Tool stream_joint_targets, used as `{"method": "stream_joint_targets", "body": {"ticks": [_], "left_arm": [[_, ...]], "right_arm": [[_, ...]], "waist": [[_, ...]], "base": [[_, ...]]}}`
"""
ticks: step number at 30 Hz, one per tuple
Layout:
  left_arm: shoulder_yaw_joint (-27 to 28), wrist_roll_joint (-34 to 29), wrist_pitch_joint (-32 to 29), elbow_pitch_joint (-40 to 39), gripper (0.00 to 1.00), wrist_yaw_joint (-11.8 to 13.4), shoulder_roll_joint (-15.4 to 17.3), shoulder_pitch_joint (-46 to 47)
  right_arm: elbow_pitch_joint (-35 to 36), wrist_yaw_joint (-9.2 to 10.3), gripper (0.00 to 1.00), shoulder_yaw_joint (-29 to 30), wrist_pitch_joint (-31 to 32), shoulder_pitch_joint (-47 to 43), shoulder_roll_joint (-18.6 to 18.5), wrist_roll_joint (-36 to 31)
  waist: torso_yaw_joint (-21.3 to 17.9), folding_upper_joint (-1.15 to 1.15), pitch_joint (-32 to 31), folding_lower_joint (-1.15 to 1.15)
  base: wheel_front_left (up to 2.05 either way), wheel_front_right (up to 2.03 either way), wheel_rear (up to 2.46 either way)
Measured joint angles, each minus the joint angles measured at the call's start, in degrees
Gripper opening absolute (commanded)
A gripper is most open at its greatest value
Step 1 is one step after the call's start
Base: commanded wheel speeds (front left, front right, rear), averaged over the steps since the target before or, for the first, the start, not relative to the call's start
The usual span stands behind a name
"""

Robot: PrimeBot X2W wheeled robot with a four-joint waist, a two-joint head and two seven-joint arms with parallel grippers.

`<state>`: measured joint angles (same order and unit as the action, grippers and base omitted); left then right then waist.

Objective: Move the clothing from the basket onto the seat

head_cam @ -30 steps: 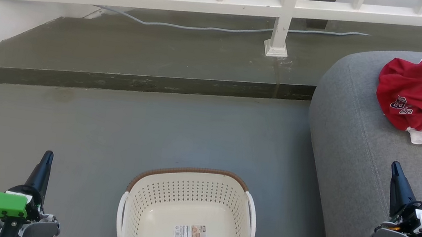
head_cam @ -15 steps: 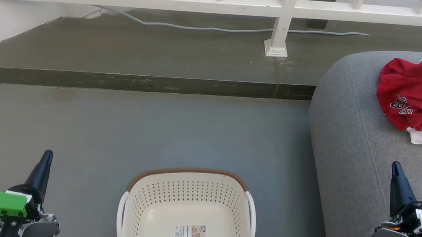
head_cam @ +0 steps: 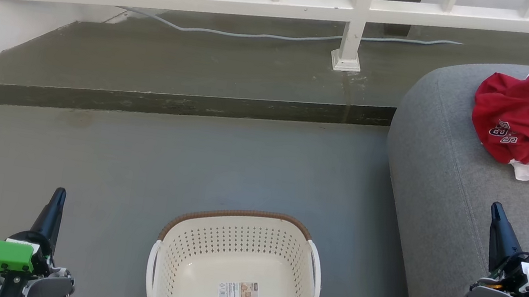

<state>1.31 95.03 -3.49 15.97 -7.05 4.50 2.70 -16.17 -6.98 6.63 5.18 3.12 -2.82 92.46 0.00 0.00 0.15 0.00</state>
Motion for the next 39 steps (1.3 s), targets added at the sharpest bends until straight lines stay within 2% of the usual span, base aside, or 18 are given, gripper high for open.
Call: {"method": "stream_joint_targets", "body": {"ticks": [39], "left_arm": [[0.1,0.0,-0.1,0.1,0.00,0.0,-0.1,0.6]], "right_arm": [[0.0,0.00,0.00,0.1,0.0,0.0,0.0,0.0]], "waist": [[0.0,0.00,0.0,0.00]], "base": [[0.00,0.00,0.00]]}}
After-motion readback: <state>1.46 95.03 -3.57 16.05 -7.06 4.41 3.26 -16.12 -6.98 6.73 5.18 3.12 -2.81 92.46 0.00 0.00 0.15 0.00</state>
